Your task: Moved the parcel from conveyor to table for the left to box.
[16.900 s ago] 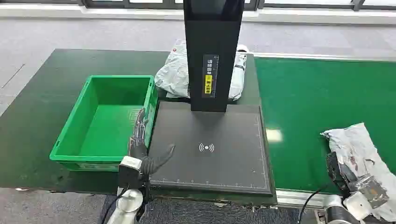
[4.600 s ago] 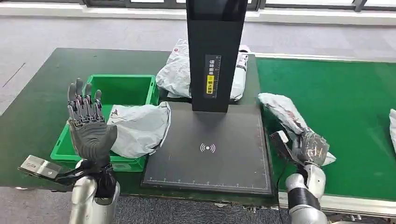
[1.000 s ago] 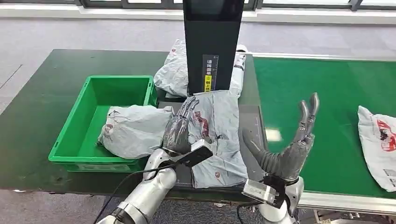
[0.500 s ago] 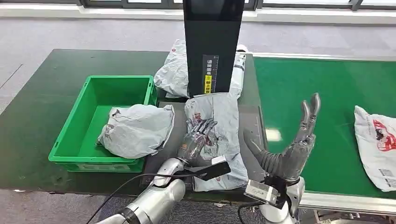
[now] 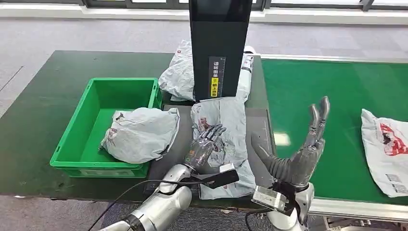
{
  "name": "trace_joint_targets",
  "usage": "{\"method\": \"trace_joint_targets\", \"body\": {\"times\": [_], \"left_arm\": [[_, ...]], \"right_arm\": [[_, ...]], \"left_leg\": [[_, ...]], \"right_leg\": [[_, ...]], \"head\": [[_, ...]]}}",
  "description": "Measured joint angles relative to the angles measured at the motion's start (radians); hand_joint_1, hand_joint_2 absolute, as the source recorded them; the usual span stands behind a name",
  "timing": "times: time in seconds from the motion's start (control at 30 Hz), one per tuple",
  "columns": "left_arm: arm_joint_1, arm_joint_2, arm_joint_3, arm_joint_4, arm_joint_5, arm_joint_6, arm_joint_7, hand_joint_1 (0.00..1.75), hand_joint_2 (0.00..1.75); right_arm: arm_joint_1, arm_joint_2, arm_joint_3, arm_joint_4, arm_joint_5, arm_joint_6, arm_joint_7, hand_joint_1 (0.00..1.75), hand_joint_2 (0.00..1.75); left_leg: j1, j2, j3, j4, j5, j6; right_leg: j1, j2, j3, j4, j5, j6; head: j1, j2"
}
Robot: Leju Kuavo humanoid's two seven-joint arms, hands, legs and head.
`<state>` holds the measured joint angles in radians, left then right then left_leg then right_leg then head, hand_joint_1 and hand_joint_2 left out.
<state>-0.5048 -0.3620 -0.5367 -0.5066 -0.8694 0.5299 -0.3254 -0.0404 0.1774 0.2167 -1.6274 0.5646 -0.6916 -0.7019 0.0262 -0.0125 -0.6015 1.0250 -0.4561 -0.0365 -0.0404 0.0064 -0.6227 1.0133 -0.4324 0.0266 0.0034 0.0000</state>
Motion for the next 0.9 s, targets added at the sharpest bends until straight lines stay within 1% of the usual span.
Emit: {"method": "trace_joint_targets", "body": {"times": [0.9], "left_arm": [[-0.001,0.0,-0.002,0.0,0.001,0.0,0.0,0.0,1.75]], "right_arm": [[0.0,-0.003,0.0,0.0,0.0,0.0,0.0,0.0,1.75]], "left_leg": [[0.0,0.0,0.0,0.0,0.0,0.0]], "right_leg": [[0.0,0.0,0.0,0.0,0.0,0.0]], "head": [[0.0,0.0]]}}
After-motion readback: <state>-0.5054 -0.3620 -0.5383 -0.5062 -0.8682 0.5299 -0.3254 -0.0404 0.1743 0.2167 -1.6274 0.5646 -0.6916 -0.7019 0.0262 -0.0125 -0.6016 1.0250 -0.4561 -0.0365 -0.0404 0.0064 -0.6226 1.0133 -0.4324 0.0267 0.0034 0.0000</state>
